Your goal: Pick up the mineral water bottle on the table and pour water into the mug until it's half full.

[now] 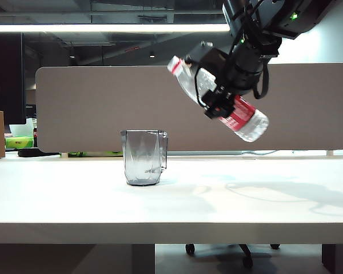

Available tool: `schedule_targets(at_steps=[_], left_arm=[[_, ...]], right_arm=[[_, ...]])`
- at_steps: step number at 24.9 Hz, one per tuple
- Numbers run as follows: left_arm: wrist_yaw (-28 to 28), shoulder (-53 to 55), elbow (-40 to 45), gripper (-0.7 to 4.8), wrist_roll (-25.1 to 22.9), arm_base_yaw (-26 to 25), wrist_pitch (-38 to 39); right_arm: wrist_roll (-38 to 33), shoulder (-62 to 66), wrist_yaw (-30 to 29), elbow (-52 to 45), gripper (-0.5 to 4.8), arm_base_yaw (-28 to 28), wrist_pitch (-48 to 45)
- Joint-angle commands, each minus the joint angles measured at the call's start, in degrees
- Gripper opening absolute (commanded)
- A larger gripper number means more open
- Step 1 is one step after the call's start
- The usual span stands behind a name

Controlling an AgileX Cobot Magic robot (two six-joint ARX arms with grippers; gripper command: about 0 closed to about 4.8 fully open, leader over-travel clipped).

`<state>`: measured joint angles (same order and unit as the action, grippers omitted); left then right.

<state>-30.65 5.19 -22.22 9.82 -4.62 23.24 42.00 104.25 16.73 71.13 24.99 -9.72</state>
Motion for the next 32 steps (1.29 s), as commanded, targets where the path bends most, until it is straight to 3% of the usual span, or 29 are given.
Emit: schedule_targets(at_steps=[1, 16, 27, 32], left_arm=[[0.0, 0.1, -0.1, -0.05, -0.4, 0.0, 0.3], [0.0, 0.1, -0.1, -0.05, -0.4, 0.0, 0.3], [-0.1, 0.1, -0.2, -0.05, -0.4, 0.0, 0.3], [-0.1, 0.1, -0.2, -0.05, -0.4, 0.0, 0.3]], right_arm=[[4.8, -0.8, 0.5, 0.5, 2.66, 0.2, -0.3], [19.2, -0.5, 1.4, 0.6, 2.66, 0.4, 0.9], [23.3, 2.4, 3.2, 4.8, 2.66, 1.8, 1.1], [28.4, 2.8, 3.9, 5.5, 2.66, 2.5, 0.9]])
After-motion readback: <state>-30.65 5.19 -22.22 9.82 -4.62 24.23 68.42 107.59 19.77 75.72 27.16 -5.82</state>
